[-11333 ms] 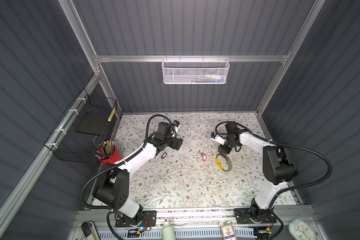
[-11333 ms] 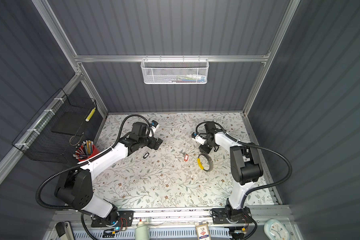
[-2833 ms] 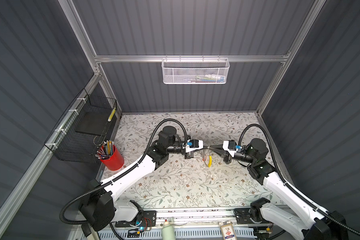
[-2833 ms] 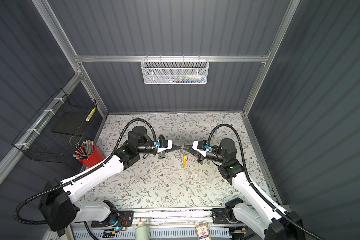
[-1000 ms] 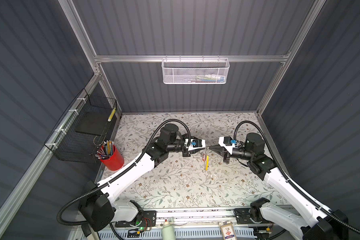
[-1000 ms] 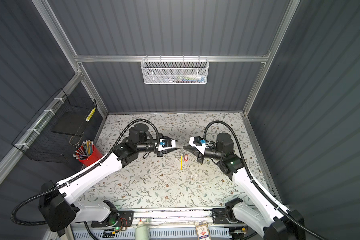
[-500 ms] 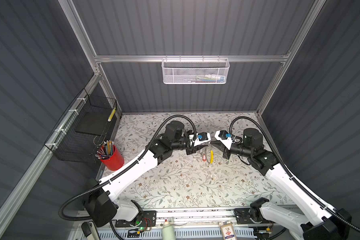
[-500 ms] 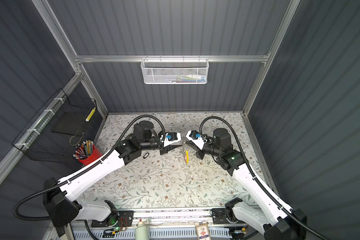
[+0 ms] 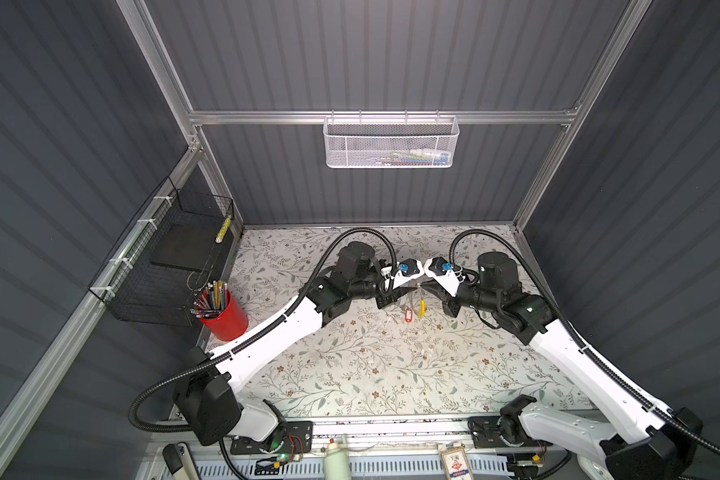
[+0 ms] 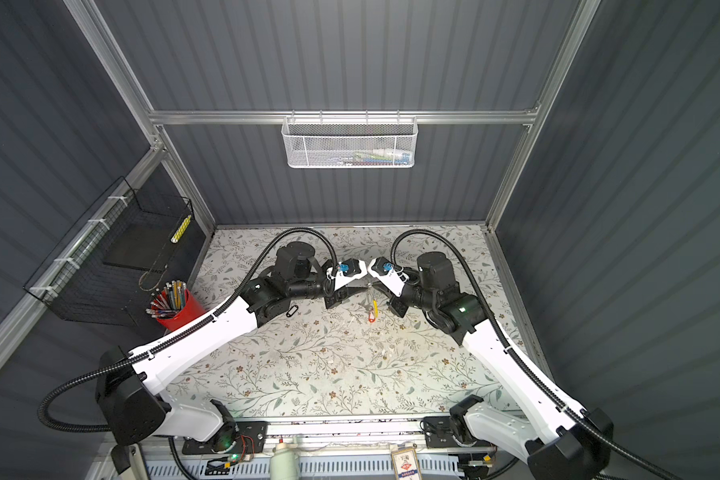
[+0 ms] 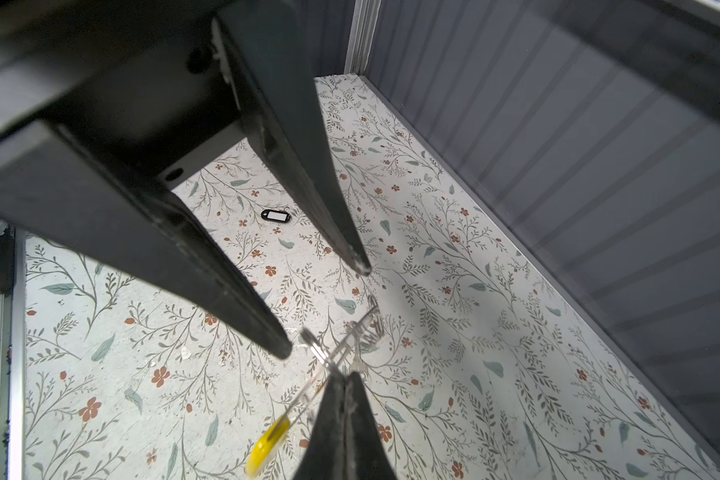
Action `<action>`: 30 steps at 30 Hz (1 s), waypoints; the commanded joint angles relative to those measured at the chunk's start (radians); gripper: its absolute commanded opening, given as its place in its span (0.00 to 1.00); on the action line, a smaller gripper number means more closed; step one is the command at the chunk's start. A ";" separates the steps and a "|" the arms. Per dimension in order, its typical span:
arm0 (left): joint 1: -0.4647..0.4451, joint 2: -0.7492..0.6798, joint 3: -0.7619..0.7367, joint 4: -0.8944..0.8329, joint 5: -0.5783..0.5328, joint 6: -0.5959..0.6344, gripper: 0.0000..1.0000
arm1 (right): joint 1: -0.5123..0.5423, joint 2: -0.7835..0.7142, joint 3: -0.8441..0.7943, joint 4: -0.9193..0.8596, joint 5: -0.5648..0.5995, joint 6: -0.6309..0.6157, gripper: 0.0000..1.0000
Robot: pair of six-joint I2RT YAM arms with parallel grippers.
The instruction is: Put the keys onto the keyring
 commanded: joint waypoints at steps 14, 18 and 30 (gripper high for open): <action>-0.009 0.029 0.009 0.064 0.054 -0.056 0.23 | 0.013 0.002 0.047 -0.002 -0.028 0.029 0.00; -0.008 0.028 0.008 0.079 0.069 -0.060 0.18 | 0.016 0.005 0.045 -0.004 -0.031 0.032 0.00; -0.006 0.057 0.048 0.007 0.158 -0.037 0.00 | 0.009 -0.051 -0.026 0.109 0.005 0.073 0.31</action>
